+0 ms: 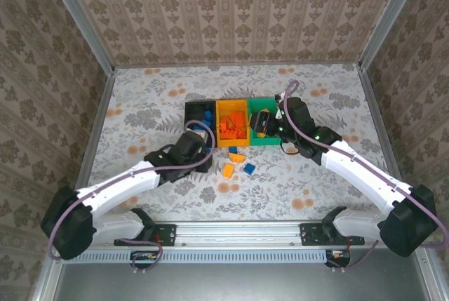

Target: Sort the legos into containers by color

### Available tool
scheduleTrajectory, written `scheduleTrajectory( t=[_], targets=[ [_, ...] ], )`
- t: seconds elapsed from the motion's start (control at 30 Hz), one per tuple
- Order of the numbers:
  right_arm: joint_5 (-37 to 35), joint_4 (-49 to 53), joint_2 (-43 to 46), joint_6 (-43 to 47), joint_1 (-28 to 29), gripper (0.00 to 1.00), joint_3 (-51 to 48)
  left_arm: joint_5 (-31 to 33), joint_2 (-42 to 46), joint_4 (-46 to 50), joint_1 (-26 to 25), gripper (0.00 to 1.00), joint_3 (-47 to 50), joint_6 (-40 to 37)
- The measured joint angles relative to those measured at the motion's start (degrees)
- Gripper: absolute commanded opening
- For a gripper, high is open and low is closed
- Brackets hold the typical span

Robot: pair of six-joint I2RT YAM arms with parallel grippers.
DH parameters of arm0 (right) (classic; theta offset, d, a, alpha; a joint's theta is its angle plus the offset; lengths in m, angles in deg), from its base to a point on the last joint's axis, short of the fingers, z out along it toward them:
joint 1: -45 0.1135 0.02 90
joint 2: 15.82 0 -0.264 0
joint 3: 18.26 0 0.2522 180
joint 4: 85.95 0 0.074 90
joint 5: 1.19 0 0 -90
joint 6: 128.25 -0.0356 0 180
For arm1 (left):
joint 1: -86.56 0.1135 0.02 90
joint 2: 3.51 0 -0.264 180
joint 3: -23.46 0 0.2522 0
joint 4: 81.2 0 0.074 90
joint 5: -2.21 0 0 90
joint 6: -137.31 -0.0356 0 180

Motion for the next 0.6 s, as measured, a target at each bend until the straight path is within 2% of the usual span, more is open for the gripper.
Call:
scheduleTrajectory(
  t=[0.17, 0.43, 0.5, 0.6],
  targets=[
    [0.00, -0.02, 0.00, -0.20, 0.00, 0.70, -1.09, 0.44, -7.43, 0.85, 7.78, 0.22, -11.32, -2.91],
    [0.24, 0.48, 1.03, -0.57, 0.00, 0.70, -3.87, 1.14, -28.44, 0.76, 12.98, 0.23, -27.19, -6.73],
    [0.74, 0.59, 1.36, -0.61, 0.00, 0.70, -4.81, 1.42, -31.93, 1.11, 13.66, 0.26, -29.94, -7.17],
    [1.64, 0.66, 1.51, -0.81, 0.04, 0.72, -6.91, 1.77, -35.85, 1.46, 14.47, 0.42, -33.42, -7.69]
  ],
)
